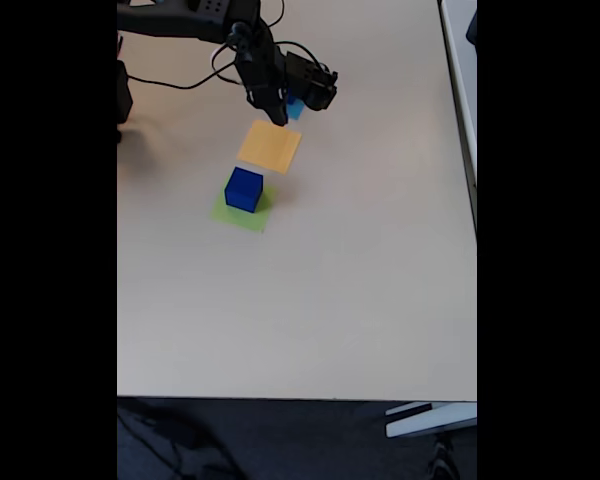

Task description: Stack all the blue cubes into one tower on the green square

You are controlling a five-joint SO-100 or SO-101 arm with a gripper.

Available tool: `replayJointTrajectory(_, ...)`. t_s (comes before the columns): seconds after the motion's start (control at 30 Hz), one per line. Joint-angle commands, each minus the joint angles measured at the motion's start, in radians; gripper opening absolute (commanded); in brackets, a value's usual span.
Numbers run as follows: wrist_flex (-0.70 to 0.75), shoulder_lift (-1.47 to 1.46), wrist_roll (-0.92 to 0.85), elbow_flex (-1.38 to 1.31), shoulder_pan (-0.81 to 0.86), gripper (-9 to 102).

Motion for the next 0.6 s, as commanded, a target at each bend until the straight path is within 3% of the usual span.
replayJointTrajectory(0.0, -0.018, 0.112, 0.026, 0.064, 0.052, 1)
replayJointTrajectory(0.57, -0.002, 0.11, -0.109, 0.106, 0.267, 0)
